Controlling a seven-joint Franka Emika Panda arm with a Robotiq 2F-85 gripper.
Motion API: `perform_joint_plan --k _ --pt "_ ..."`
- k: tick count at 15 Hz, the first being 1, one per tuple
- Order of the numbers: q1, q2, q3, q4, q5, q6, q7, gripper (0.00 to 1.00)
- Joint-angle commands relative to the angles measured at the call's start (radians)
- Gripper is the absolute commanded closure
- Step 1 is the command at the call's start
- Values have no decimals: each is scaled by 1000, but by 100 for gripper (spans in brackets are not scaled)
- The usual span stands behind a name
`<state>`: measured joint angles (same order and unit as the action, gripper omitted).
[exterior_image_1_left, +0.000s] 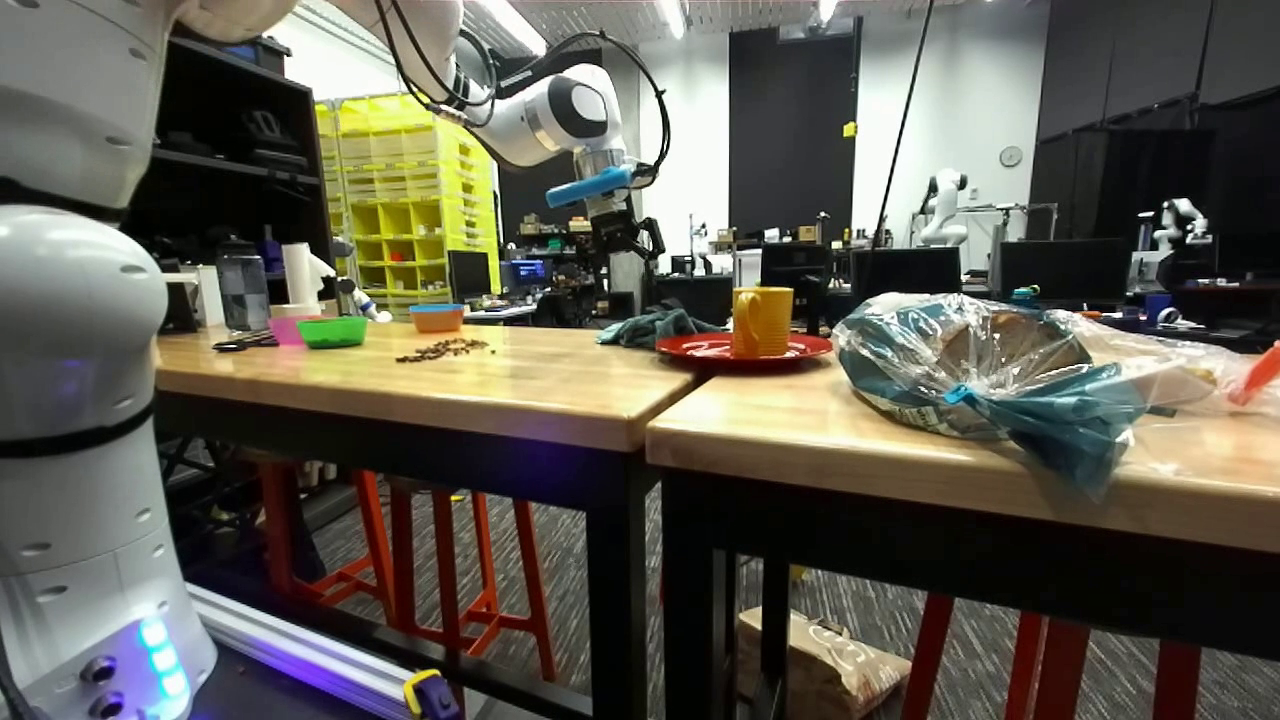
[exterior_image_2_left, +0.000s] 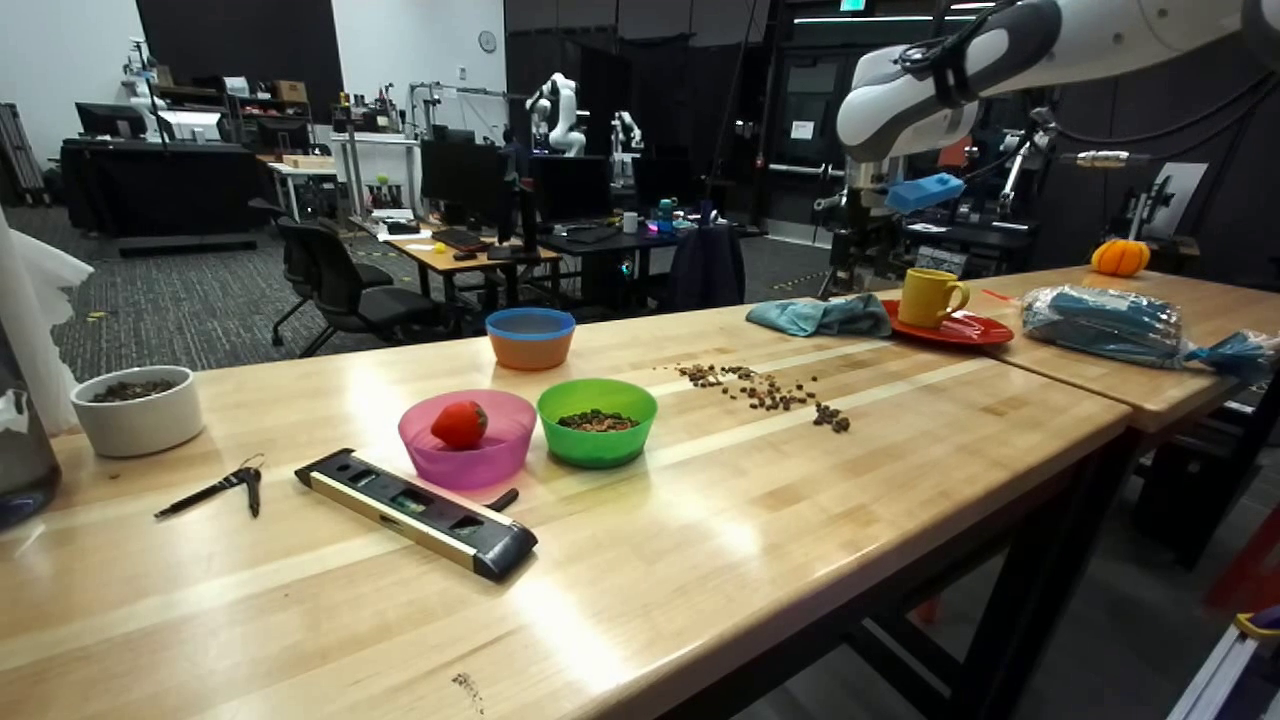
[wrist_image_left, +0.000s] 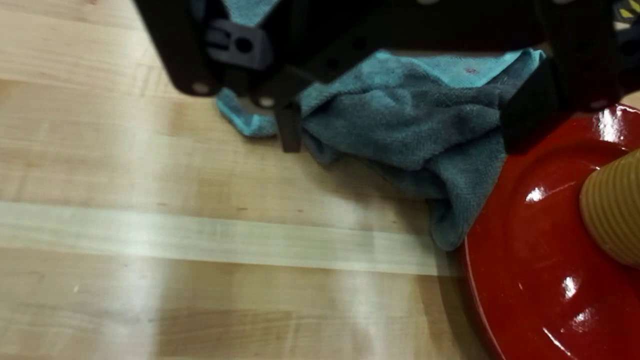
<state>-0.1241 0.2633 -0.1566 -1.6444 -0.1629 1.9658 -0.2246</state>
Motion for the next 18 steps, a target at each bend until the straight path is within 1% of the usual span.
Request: perform_joint_plan --k 1,8,15,18 --pt "-21 120 12 162 15 -83 24 0" --pt "-29 274 16 345 1 -166 48 0" --pt "-39 382 26 494 8 -258 36 0" --pt "-40 421 28 559 2 -280 33 0"
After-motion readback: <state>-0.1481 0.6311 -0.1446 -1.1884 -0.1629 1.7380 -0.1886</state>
